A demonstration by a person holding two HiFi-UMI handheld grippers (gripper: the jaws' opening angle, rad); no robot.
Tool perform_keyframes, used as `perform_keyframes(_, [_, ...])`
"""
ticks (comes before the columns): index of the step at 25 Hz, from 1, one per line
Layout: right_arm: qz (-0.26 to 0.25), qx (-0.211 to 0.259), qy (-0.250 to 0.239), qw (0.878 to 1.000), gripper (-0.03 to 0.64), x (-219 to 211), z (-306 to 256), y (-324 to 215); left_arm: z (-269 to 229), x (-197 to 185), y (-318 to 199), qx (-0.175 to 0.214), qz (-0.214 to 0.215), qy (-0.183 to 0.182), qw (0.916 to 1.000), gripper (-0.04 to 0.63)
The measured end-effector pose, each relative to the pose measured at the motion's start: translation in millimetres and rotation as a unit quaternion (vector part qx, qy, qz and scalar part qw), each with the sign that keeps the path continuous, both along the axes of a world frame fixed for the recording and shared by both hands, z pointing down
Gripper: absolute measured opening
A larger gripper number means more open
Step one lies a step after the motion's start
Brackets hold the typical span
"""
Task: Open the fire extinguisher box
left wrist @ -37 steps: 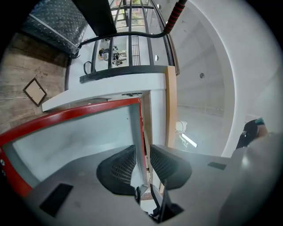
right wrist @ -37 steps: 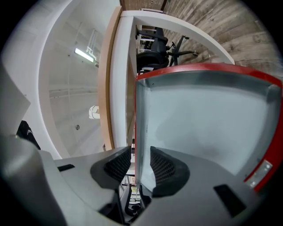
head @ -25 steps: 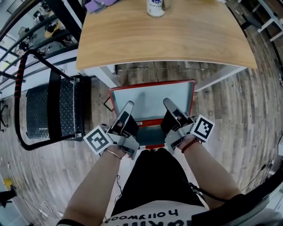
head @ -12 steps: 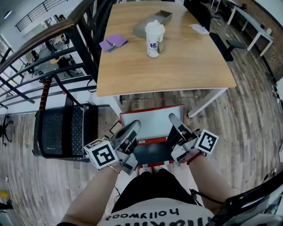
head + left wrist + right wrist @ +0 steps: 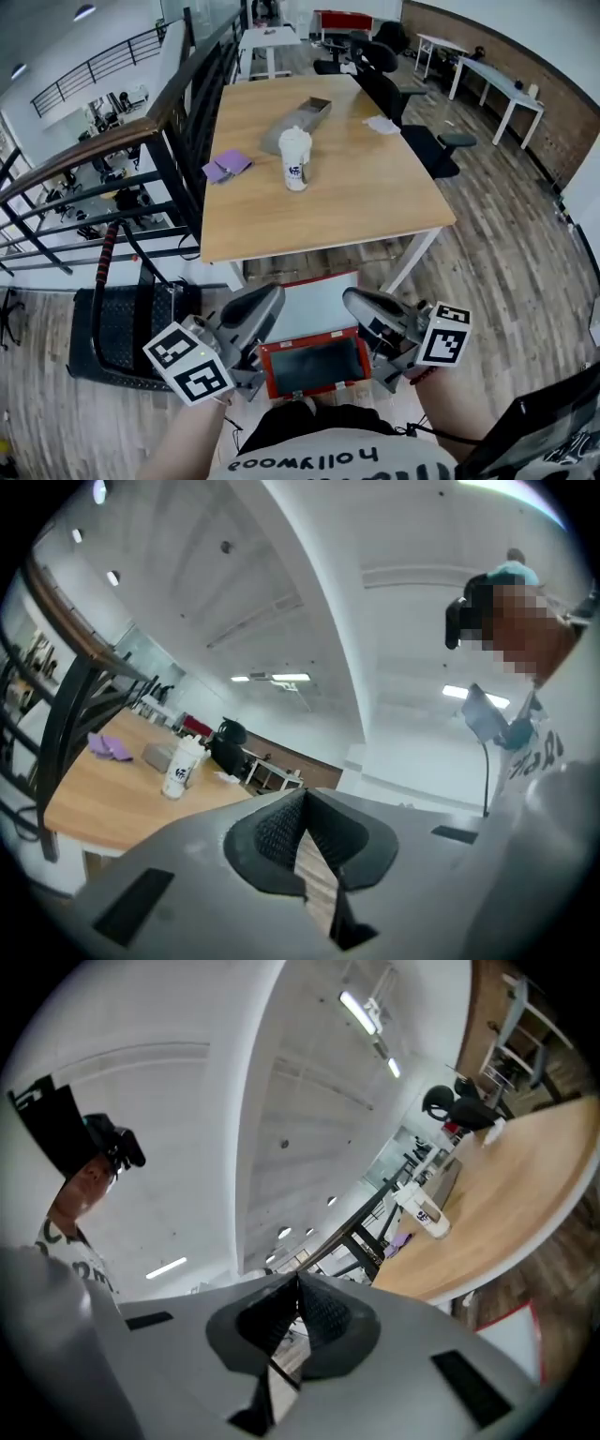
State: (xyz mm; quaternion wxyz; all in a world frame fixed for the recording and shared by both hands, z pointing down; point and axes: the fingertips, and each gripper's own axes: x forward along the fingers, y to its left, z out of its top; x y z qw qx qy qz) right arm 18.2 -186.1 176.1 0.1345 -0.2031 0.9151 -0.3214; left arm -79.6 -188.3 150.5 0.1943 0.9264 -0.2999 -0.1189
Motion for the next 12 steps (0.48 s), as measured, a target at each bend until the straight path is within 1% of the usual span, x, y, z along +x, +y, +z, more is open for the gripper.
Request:
perform_keyframes(2, [0.009, 0.034, 0.065, 0.997, 0.011, 13.5, -3.2, 15.1, -13.9, 18.3, 19.7, 0.028, 0.027, -0.041, 0.9984, 0.005])
perform_keyframes(3, [0.017, 0.051, 0.103, 0.993, 0.011, 20.9, -2.2, 19.8, -18.9, 26.4, 29.6, 0.037, 0.035, -0.058, 0.997, 0.005])
perform_keyframes(5, [0.024, 0.09, 0.171, 0.981, 0.011, 35.5, -3.0, 29.0, -28.3, 38.7, 47.3, 0.046, 0.028, -0.074, 0.9958, 0.005])
perform_keyframes(6, [0.021, 0.109, 0.192, 0.975, 0.011, 42.6, -6.4, 35.6, -33.4, 44.0, 56.2, 0.05, 0.016, -0.073, 0.996, 0.005])
perform_keyframes(8, [0.006, 0.139, 0.208, 0.968, 0.011, 56.0, -16.3, 51.9, -43.9, 55.1, 74.6, 0.065, -0.006, -0.056, 0.9963, 0.005])
perform_keyframes(10, [-0.008, 0.156, 0.209, 0.965, 0.011, 66.9, -22.4, 68.4, -49.5, 67.7, 89.8, 0.083, -0.021, -0.043, 0.9954, 0.005])
perform_keyframes(12, [-0.02, 0.167, 0.209, 0.963, 0.011, 75.8, -20.8, 84.3, -47.2, 81.1, 102.3, 0.09, -0.032, -0.043, 0.9945, 0.005])
